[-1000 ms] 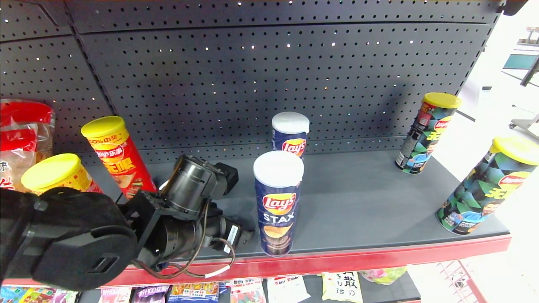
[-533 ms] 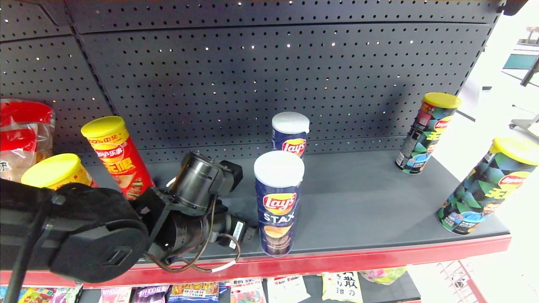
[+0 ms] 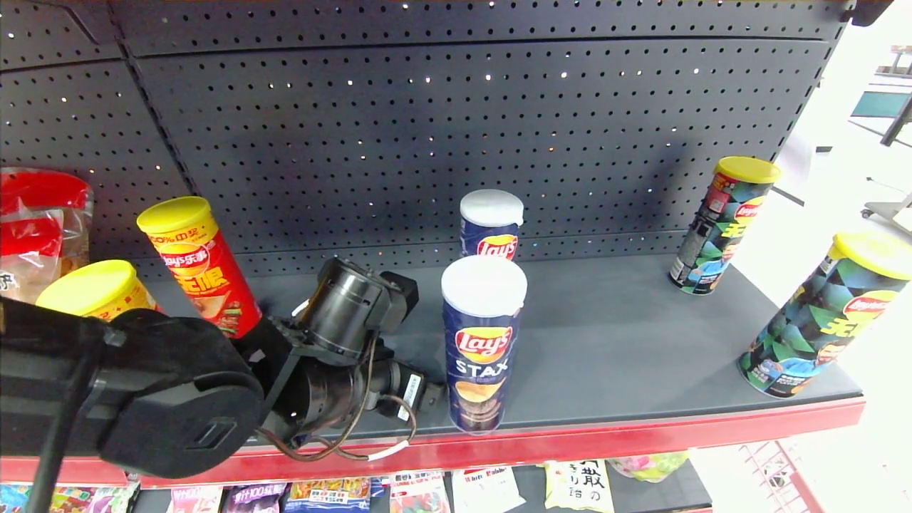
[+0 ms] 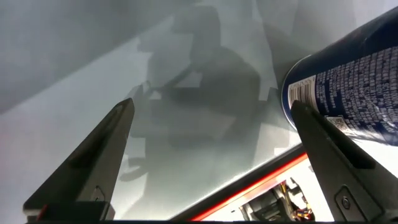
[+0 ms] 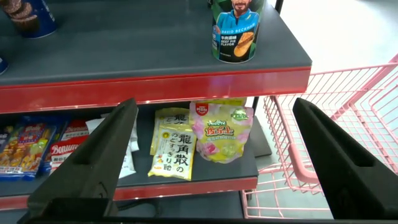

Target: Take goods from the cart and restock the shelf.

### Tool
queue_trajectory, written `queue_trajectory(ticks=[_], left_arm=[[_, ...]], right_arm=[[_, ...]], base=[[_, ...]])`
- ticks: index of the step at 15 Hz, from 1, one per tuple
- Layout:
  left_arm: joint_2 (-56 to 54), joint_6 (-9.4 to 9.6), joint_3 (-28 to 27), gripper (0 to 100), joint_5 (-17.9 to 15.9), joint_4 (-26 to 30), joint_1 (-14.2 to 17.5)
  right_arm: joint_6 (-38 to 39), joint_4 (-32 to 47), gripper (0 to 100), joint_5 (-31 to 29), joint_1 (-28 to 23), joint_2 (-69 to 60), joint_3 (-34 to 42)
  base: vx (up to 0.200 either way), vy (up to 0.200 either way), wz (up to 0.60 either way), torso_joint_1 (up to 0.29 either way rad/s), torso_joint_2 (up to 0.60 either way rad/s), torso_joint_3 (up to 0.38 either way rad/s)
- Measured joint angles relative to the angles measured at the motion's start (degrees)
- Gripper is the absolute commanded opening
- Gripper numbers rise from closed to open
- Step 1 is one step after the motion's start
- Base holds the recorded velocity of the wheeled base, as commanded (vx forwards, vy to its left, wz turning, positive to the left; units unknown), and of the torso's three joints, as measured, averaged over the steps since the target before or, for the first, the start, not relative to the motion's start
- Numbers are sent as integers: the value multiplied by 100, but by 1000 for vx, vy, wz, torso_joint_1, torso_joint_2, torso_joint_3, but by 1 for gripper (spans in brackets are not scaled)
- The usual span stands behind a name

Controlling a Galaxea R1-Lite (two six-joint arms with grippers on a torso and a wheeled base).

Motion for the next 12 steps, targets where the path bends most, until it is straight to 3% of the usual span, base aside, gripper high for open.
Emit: queue_trajectory(ticks=[12], left_arm=[[118, -6, -162, 100, 2, 0, -52]], right_arm=[[2, 0, 100, -2, 0, 2, 0]], base=[[0, 0, 0, 0, 0, 0]])
